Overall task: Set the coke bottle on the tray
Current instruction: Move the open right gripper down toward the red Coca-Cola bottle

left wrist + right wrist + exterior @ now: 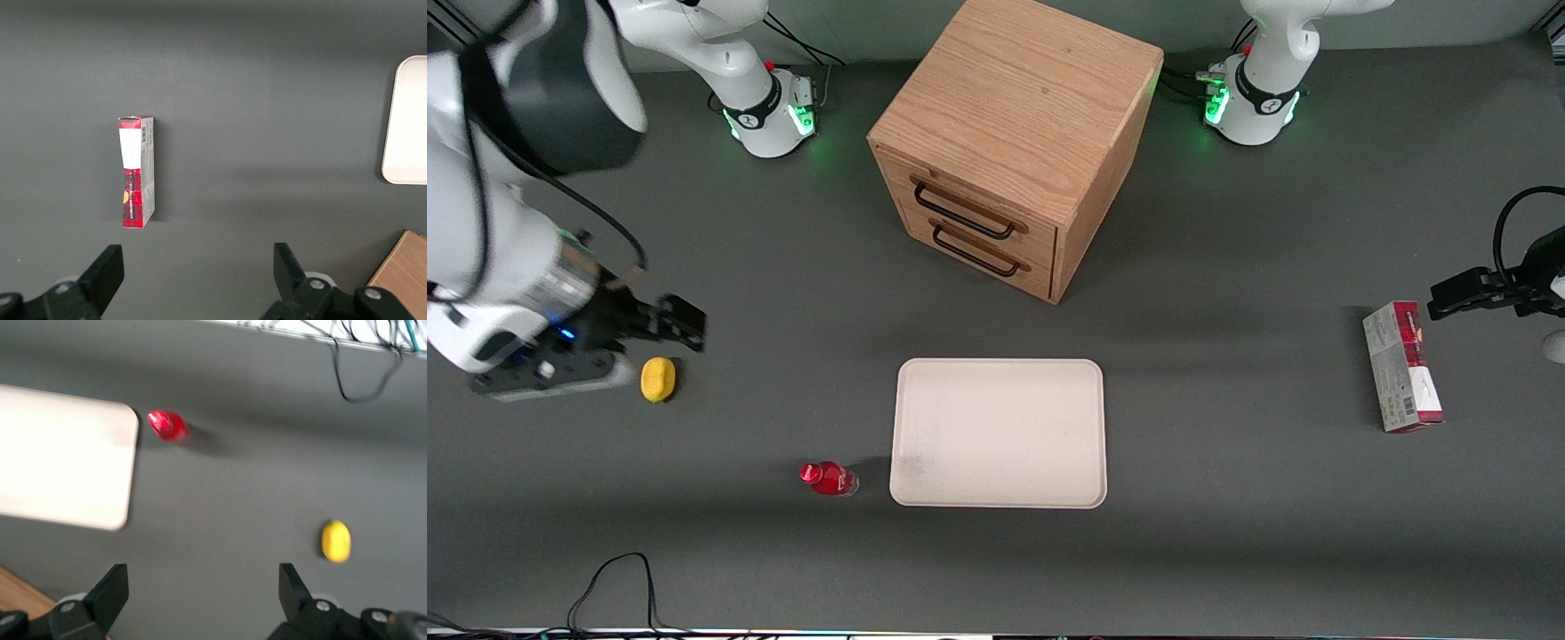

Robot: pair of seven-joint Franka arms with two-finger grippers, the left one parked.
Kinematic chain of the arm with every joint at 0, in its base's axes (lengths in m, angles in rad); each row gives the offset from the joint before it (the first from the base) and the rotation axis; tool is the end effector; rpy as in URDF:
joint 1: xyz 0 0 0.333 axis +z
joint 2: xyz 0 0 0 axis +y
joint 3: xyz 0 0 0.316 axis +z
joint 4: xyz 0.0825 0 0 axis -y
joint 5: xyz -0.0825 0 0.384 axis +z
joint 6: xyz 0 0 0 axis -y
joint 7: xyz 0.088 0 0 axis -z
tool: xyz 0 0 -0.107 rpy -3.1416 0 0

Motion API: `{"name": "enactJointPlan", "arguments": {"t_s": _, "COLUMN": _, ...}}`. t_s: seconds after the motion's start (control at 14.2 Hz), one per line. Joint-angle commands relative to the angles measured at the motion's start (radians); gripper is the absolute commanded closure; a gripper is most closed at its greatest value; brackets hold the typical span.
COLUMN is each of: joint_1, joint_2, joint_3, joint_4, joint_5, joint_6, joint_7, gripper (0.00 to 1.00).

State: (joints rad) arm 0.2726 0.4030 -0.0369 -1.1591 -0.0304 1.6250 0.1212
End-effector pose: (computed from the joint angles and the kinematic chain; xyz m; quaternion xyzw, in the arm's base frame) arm 0.6583 0.1606 0.5761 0.9975 0.0592 0.0351 0.0164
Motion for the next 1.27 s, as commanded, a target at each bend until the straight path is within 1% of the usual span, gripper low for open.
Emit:
{"name": "enactJointPlan", "arguments": {"t_s": 0.0, "joint_1": -0.004, "joint_2": 0.244, "joint_3": 0.054, "joint_4": 0.304, "joint_5": 0.015, "joint_6": -0.044, "joint_7": 0.064, "gripper": 0.00}}
{"name": "enactJointPlan", "arguments": {"t_s": 0.14, "joint_1": -0.001, "joint_2": 0.304, "joint_3": 0.060, "joint_4": 0.354, "joint_5": 0.014, "joint_6": 0.004, "joint_7": 0.077, "gripper": 0.00}}
{"name": "enactJointPlan", "arguments": {"t_s": 0.49, "joint_1": -0.003, "joint_2": 0.333, "joint_3": 0.057, "joint_4": 0.352, "joint_5": 0.012, "joint_6": 0.077, "joint_7": 0.078, "gripper": 0.00}}
{"name": "enactJointPlan", "arguments": {"t_s": 0.92, "joint_1": -0.003, "joint_2": 0.497, "joint_3": 0.060, "joint_4": 0.345, "joint_5": 0.014, "joint_6": 0.176, "joint_7": 0.080, "gripper": 0.00}}
{"name": "enactJointPlan", "arguments": {"t_s": 1.2, "joint_1": -0.001, "joint_2": 0.563, "joint_3": 0.060, "joint_4": 0.346, "joint_5": 0.015, "joint_6": 0.260, "joint_7": 0.089, "gripper": 0.00}}
